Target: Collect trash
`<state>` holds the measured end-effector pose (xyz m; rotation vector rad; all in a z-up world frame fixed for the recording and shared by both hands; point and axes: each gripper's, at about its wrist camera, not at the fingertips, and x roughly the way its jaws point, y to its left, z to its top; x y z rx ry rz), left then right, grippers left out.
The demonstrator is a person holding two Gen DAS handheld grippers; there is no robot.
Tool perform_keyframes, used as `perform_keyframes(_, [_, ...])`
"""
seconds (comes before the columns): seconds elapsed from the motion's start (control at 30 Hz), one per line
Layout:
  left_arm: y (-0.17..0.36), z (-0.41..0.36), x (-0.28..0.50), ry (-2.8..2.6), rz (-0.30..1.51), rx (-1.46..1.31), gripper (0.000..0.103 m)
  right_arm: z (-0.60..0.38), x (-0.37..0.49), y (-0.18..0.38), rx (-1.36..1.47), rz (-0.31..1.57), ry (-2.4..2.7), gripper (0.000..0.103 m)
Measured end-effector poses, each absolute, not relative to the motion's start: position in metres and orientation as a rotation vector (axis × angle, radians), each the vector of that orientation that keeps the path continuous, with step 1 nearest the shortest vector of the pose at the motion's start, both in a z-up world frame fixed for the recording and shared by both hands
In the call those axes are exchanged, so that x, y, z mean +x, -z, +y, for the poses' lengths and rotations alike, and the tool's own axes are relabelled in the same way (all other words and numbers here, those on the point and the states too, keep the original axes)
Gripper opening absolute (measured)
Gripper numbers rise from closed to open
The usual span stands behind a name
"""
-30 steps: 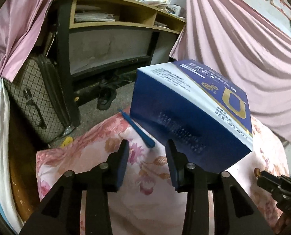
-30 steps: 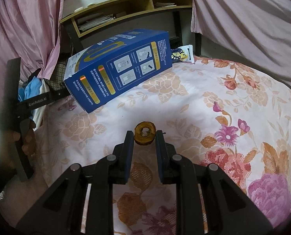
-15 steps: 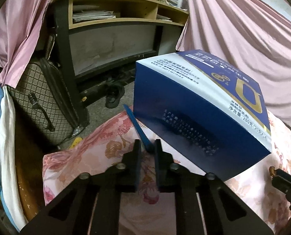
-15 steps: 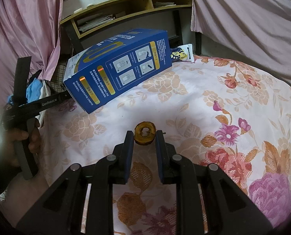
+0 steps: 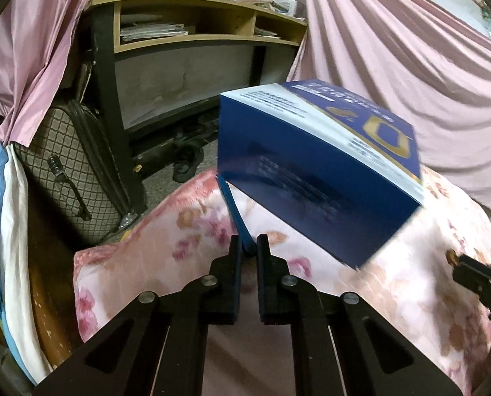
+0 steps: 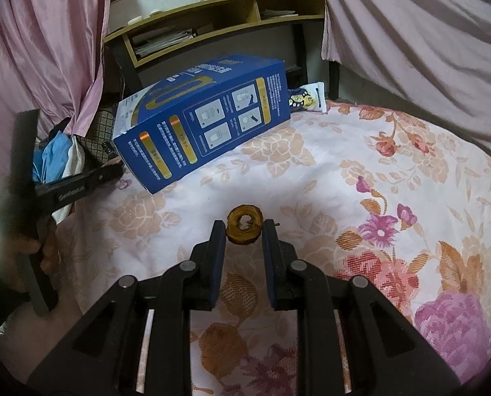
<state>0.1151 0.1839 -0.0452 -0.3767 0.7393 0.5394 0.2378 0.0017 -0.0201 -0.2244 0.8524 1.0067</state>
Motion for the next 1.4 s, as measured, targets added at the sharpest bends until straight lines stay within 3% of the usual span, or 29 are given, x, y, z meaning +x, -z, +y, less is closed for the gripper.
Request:
perform_keyframes(0.77, [0.001,0.075,0.091,-0.378,0.586,-0.284,0.006,-0.077,0.206,-0.029,-0.12,0.577,-0.927,0.049])
perform_keyframes(1.4, [-0.103,-0.079,0.156,0.031,0.183,0.028,0.005,-0.236,0.185,-0.091,0.062,0.15,-0.484,0.049])
